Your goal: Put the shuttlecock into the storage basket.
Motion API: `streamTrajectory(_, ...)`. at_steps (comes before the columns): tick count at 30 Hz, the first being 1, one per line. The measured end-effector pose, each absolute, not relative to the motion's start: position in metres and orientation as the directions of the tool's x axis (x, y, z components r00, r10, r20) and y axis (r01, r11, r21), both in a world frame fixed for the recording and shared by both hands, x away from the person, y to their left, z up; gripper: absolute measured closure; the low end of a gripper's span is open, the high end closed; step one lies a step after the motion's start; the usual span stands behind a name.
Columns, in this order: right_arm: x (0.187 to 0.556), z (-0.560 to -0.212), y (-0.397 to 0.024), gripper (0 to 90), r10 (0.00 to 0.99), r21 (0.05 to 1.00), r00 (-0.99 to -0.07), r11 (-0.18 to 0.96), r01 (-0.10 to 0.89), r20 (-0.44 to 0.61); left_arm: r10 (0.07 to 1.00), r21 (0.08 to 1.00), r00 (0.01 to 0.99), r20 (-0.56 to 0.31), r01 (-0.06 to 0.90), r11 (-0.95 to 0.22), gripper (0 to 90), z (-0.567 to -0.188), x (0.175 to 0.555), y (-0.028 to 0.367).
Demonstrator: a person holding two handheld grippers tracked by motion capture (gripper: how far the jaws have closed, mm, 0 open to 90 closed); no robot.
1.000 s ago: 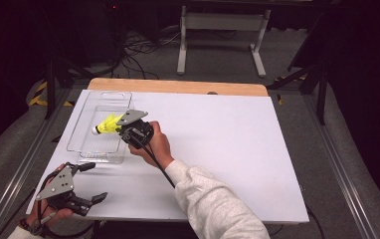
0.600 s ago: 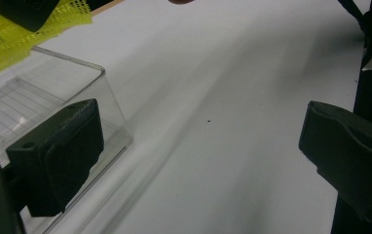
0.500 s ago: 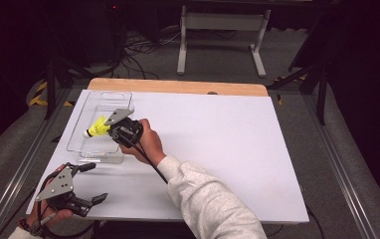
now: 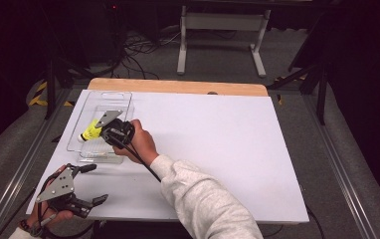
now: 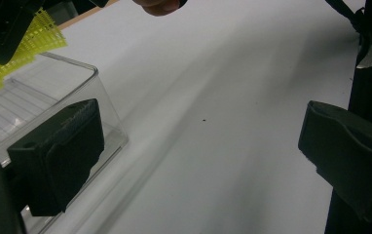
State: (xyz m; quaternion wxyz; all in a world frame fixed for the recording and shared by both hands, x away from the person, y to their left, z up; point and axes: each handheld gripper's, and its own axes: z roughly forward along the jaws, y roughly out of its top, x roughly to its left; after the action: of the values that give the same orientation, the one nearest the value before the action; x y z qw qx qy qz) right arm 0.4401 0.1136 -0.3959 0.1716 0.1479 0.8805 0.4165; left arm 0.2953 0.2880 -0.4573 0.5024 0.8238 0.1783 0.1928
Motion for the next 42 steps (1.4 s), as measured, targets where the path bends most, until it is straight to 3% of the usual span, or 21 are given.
streamTrajectory(27,0.445,-0.415,0.132,87.7,0.388,0.746,-0.91,0.647,0.158,-0.144,0.477,0.894,0.868,0.135,0.1,-0.436,3.9,-0.457,0.294,0.289)
streamTrajectory(42,0.451,-0.43,0.133,85.1,0.401,0.706,-0.915,0.66,0.255,-0.044,0.477,0.899,0.87,0.127,0.102,-0.425,3.8,-0.457,0.292,0.288)
